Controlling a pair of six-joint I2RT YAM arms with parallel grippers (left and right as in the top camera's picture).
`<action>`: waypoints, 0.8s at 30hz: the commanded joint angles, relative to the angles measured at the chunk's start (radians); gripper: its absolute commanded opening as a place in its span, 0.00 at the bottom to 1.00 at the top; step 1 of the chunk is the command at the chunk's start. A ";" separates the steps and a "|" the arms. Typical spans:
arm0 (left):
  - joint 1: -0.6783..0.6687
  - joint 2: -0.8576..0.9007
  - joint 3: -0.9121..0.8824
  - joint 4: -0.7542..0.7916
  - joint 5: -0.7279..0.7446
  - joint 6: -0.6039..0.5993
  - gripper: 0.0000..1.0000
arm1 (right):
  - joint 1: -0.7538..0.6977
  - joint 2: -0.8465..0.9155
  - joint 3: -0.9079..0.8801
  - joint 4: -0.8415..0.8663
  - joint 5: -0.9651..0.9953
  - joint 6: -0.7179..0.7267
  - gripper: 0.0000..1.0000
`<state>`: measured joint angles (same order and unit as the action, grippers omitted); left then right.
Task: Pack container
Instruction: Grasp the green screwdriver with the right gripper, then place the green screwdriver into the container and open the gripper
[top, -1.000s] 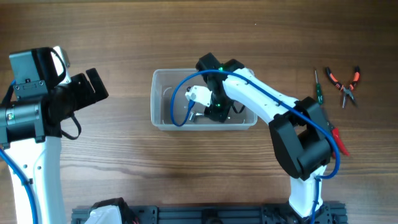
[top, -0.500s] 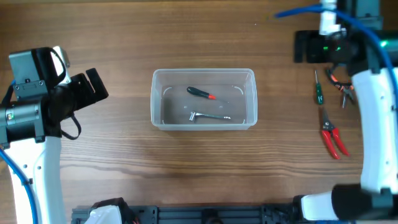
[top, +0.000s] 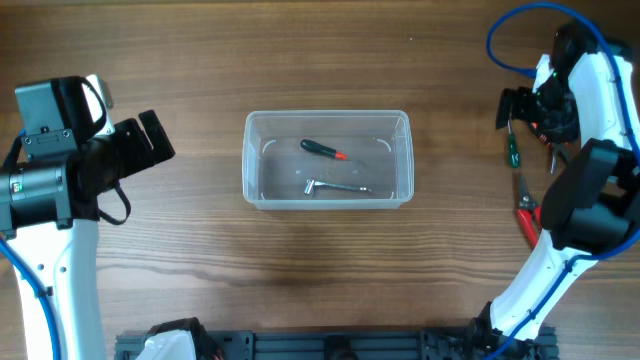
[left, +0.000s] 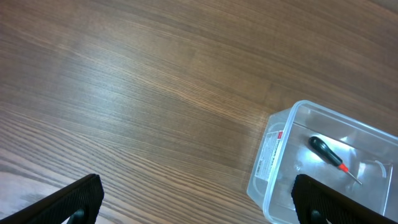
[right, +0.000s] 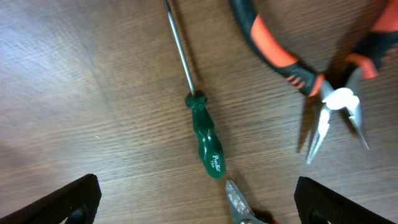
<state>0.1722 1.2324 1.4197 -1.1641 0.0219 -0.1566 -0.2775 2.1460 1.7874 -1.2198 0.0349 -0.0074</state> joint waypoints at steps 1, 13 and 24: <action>0.006 -0.002 0.006 0.000 0.012 -0.009 1.00 | 0.004 0.018 -0.108 0.075 -0.014 -0.059 1.00; 0.006 -0.002 0.006 0.000 0.012 -0.009 1.00 | 0.005 0.018 -0.322 0.292 -0.089 -0.148 0.80; 0.006 -0.002 0.006 0.000 0.012 -0.009 1.00 | 0.005 0.018 -0.322 0.280 -0.089 -0.146 0.17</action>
<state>0.1722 1.2324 1.4197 -1.1645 0.0246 -0.1566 -0.2779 2.1334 1.5002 -0.9344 0.0166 -0.1524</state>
